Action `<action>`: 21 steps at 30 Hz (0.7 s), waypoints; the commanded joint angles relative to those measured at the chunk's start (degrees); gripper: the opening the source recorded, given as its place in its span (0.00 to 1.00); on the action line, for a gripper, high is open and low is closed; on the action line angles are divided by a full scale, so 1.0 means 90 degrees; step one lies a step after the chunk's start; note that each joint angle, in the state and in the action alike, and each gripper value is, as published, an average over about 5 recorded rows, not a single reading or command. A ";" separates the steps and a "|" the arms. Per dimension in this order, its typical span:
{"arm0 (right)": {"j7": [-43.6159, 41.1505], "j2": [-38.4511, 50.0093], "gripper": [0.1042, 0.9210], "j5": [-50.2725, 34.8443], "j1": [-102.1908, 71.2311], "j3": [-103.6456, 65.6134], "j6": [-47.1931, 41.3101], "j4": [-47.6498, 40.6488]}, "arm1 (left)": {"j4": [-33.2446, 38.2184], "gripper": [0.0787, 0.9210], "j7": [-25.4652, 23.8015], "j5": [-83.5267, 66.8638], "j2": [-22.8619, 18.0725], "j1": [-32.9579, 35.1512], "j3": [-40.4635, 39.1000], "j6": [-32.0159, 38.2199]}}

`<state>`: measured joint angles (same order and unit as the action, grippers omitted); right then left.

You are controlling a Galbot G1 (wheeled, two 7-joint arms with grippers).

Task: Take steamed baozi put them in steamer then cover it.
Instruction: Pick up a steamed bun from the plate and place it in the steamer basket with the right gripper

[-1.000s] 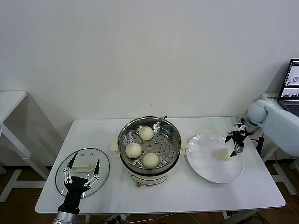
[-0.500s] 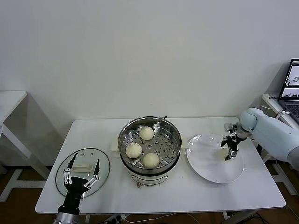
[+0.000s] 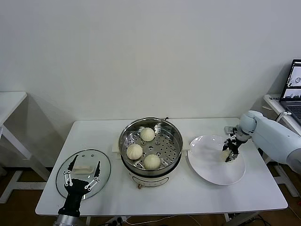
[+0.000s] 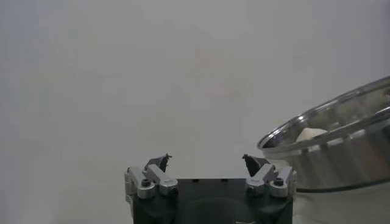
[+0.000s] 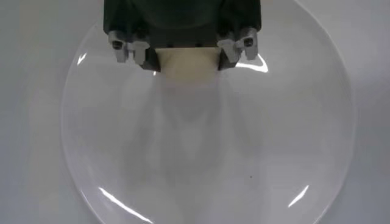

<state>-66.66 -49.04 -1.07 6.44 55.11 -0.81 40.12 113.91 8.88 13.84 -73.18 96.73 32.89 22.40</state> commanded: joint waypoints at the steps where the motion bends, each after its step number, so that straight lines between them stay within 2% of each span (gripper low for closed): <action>1: -0.0235 0.0109 0.64 -0.0181 0.0626 0.0384 -0.0067 0.0441 | -0.0003 0.88 0.0002 -0.0015 0.0010 -0.0047 0.0005 -0.0019; 10: -0.0891 -0.0085 0.62 -0.1348 0.2560 0.1837 -0.0176 0.1524 | 0.0059 0.88 0.0024 -0.0053 0.0058 -0.0149 -0.0007 -0.0054; 15: -0.1063 -0.0577 0.62 -0.2456 0.3983 0.2849 -0.0414 0.2436 | 0.0059 0.88 0.0035 -0.0060 0.0086 -0.0179 -0.0037 -0.0050; 21: -0.1010 -0.1466 0.62 -0.3511 0.4806 0.3378 -0.0770 0.3403 | 0.0069 0.88 0.0049 -0.0063 0.0104 -0.0238 -0.0084 -0.0073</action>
<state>-73.86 -53.37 -17.26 32.44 73.79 -4.35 57.15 114.55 9.28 13.30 -72.28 94.79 32.28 21.84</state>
